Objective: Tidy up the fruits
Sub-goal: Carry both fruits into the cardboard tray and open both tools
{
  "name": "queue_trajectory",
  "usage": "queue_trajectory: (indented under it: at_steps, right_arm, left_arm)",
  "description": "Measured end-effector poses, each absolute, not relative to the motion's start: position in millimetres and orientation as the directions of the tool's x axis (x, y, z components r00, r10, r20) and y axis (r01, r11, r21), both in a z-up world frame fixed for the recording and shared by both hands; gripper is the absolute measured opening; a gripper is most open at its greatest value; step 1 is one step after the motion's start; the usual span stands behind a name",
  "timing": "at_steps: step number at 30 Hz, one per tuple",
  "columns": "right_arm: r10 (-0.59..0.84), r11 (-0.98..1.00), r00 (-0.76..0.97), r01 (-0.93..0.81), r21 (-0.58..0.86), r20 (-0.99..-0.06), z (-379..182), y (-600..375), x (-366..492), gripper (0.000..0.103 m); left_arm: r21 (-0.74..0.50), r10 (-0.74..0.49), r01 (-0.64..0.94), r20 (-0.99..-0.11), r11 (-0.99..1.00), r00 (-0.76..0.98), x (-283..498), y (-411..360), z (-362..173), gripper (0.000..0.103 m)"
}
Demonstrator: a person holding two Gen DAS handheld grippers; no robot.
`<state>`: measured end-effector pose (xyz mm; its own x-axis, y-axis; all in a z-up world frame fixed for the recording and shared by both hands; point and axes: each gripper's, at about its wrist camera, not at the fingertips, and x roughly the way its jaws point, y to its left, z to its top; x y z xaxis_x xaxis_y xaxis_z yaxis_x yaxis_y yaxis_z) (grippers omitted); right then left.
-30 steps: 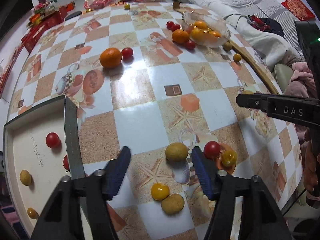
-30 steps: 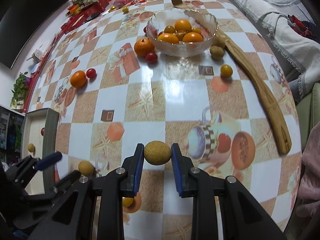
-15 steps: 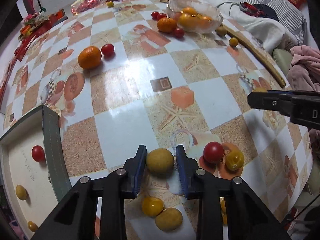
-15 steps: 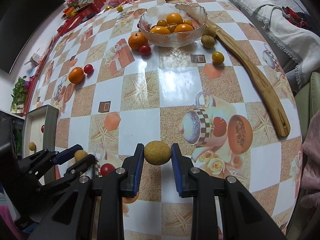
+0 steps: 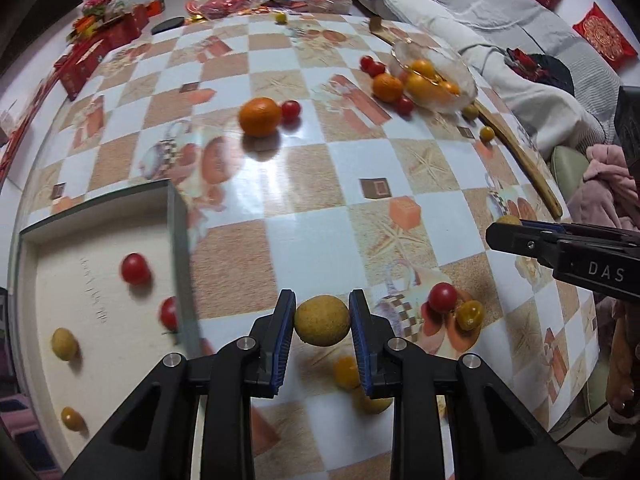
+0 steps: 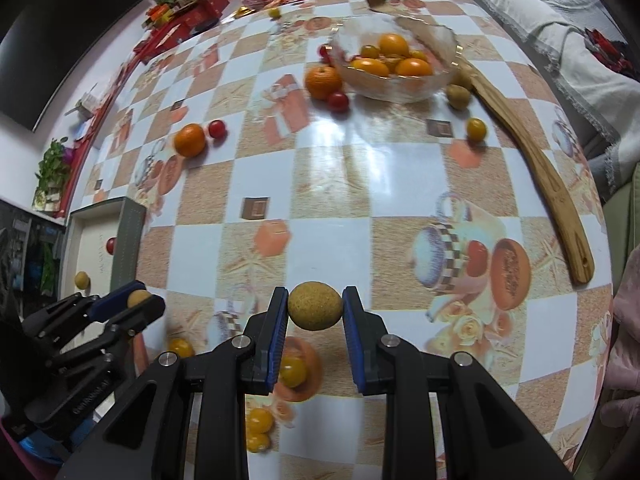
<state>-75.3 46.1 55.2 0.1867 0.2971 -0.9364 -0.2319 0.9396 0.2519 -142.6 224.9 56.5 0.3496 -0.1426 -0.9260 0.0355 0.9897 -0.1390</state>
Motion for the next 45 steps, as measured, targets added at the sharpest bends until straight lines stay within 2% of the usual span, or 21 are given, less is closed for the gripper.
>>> queue_trajectory:
  at_steps: [9,24,33,40,42,43,44,45]
  right_arm:
    - [0.335,0.899,0.15,-0.345,0.268,-0.93,65.6,104.7,-80.3,0.03]
    - [0.399,0.744,0.008,-0.588,0.318,-0.917,62.3,258.6,-109.5,0.03]
    - [0.343,0.684,-0.032,-0.677,0.273,-0.939,37.9,314.7,-122.9,0.03]
    - [0.285,0.666,-0.022,-0.715,0.214,-0.958,23.6,333.7,-129.1,0.03]
    - [0.281,0.659,-0.009,-0.726,0.199,-0.96,24.1,337.0,-131.3,0.033]
    - [0.276,0.652,-0.008,-0.733,0.194,-0.961,23.7,339.1,-132.7,0.036]
    - [0.278,0.645,-0.011,-0.739,0.195,-0.961,24.1,340.8,-134.2,0.044]
    - [0.277,0.639,-0.013,-0.745,0.194,-0.961,24.3,343.0,-135.0,0.059]
  left_arm:
    - [-0.107,-0.063,-0.104,-0.93,0.989,0.363,-180.4,288.8,68.5,0.029]
    - [-0.021,0.093,-0.378,-0.955,0.926,0.281,-260.4,393.0,44.0,0.029]
    - [0.001,0.122,-0.44,-0.962,0.898,0.245,-281.8,412.1,27.5,0.029]
    - [0.017,0.13,-0.425,-0.962,0.905,0.24,-283.1,410.4,22.7,0.03]
    - [0.023,0.136,-0.423,-0.962,0.906,0.238,-284.0,411.1,22.6,0.034]
    - [0.032,0.143,-0.425,-0.962,0.905,0.233,-283.7,411.3,22.5,0.059]
    - [0.034,0.146,-0.428,-0.962,0.903,0.232,-284.1,412.6,22.1,0.077]
    - [0.02,0.141,-0.428,-0.957,0.904,0.255,-285.6,412.4,24.1,0.077]
